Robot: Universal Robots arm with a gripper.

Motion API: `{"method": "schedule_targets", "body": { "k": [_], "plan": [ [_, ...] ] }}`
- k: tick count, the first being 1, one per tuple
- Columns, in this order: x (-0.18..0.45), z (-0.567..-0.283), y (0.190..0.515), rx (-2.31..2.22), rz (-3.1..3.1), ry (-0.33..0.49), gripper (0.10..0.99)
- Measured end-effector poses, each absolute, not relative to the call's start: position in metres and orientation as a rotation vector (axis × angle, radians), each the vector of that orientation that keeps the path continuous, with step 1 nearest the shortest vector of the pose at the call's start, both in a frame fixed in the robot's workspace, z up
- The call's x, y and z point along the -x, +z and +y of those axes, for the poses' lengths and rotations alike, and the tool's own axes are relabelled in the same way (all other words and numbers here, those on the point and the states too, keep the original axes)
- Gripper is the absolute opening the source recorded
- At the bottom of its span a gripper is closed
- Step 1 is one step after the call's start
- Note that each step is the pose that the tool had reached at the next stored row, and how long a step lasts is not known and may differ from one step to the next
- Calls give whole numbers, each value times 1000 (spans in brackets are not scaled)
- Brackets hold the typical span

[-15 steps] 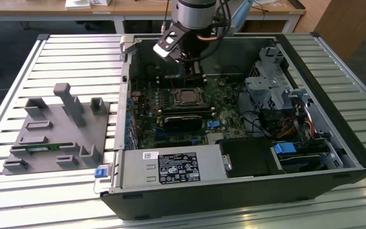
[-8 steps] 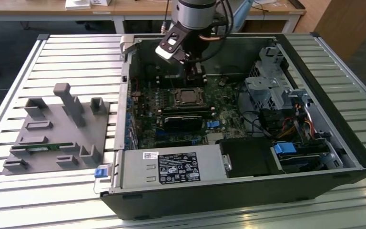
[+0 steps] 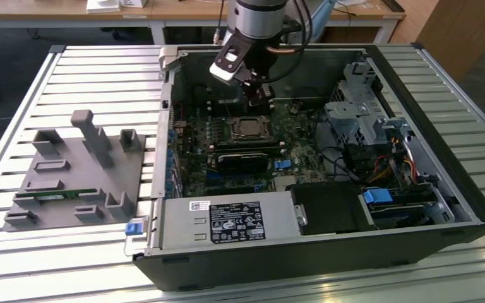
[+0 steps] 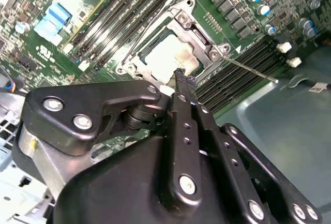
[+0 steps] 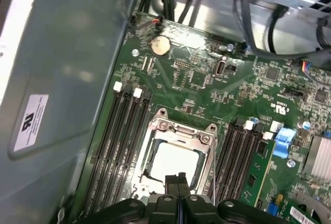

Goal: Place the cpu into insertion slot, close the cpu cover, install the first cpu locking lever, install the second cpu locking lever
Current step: 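Install the first cpu locking lever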

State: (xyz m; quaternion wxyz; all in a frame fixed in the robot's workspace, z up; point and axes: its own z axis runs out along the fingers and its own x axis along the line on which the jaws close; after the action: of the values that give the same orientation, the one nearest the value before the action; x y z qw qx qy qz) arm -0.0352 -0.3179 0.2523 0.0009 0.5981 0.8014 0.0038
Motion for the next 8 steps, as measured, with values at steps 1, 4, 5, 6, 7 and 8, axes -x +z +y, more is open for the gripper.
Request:
{"method": "schedule_targets", "body": {
  "k": [1, 4, 5, 6, 7, 8],
  "plan": [
    [35, -318, 252, -1866, 2525, 12, 106],
    [35, -318, 252, -1835, 2548, 12, 106],
    [35, -318, 252, -1826, 2554, 12, 106],
    [35, -318, 252, -1818, 2560, 12, 106],
    [35, -318, 252, -1810, 2565, 12, 106],
    [35, -318, 252, -1803, 2571, 12, 106]
  ]
}}
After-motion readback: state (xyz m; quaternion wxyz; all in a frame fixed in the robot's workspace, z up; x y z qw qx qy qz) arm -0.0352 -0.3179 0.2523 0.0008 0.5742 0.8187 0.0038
